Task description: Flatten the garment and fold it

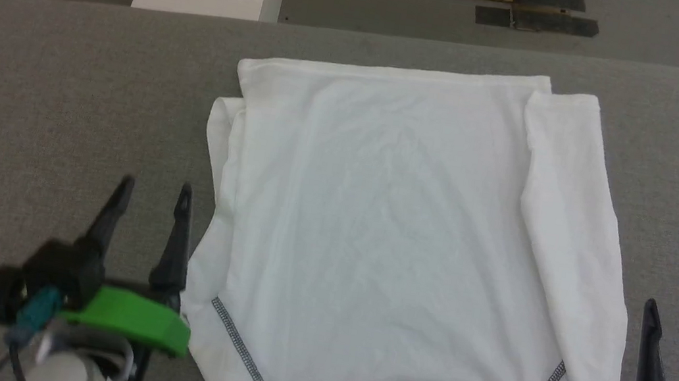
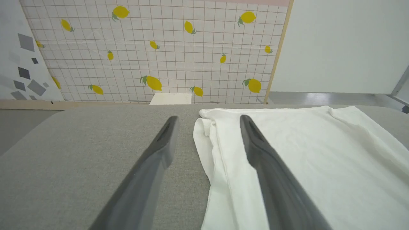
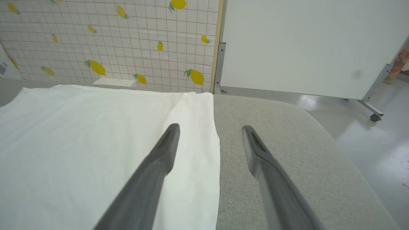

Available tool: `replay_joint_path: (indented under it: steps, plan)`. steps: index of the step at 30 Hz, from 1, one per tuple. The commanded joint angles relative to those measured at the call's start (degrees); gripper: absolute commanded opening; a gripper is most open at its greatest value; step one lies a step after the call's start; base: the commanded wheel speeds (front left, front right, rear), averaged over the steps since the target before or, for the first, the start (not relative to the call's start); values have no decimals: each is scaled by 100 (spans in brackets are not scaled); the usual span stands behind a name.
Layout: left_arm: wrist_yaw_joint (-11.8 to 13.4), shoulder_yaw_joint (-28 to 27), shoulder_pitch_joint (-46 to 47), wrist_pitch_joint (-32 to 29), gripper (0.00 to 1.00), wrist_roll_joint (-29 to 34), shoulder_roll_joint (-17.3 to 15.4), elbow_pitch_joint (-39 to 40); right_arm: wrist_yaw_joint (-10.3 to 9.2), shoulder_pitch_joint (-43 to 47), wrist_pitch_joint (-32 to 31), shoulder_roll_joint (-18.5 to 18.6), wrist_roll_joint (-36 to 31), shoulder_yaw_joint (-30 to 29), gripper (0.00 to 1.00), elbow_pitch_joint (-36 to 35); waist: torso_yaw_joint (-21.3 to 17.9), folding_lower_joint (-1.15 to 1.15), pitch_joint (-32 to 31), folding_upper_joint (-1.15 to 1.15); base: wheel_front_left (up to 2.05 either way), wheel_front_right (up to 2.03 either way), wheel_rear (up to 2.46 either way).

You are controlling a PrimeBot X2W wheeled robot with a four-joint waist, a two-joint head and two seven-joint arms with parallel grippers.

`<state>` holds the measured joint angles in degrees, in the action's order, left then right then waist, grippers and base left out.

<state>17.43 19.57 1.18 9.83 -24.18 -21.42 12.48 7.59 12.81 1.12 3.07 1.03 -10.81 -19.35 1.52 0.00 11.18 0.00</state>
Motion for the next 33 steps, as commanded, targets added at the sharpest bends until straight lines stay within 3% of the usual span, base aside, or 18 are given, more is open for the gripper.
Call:
replay_joint_path:
  steps: [1, 8, 9, 13, 23, 30, 31, 32, 33]
  plan:
    - [-159, 1, 488, -324, 100, 84, -250, -34, -10, -164, 27, -10, -39, 42, 100, 0, 93, 0, 324, 0, 0, 0, 0]
    - [-971, -87, 2481, -1938, 100, -336, -856, -584, -10, -505, -8, -13, -46, 165, 100, -33, 97, 0, 963, 0, 0, 0, 0]
    - [-1285, -83, 3086, -2586, 100, -720, -933, -959, -10, -630, -22, -2, -32, 205, 100, -53, 50, 0, 1256, 0, 0, 0, 0]
    - [-1656, 62, 3609, -3342, 100, -958, -1139, -1422, -10, -768, -28, 58, -6, 259, 100, -46, -34, 0, 1557, 0, 0, 0, 0]
    - [-1904, 309, 4106, -4113, 100, -1121, -1205, -2112, -10, -988, -14, 212, 74, 321, 100, 2, -175, 0, 2038, 0, 0, 0, 0]
    - [-1881, 355, 4245, -4106, 100, -1152, -1076, -2274, -10, -1108, 5, 292, 111, 317, 100, 48, -200, 0, 2272, 0, 0, 0, 0]
    - [-1860, 346, 4246, -4073, 88, -1167, -1039, -2321, -10, -1129, 11, 300, 117, 320, 100, 61, -204, 0, 2295, 0, 0, 0, 0]
    - [-1852, 347, 4248, -4036, 4, -1163, -1020, -2357, -10, -1147, 15, 306, 122, 322, 100, 71, -208, 0, 2311, 0, 0, 0, 0]
    - [-1858, 360, 4242, -3996, 0, -1150, -1010, -2405, -10, -1167, 18, 310, 127, 323, 100, 85, -211, 0, 2323, 0, 0, 0, 0]
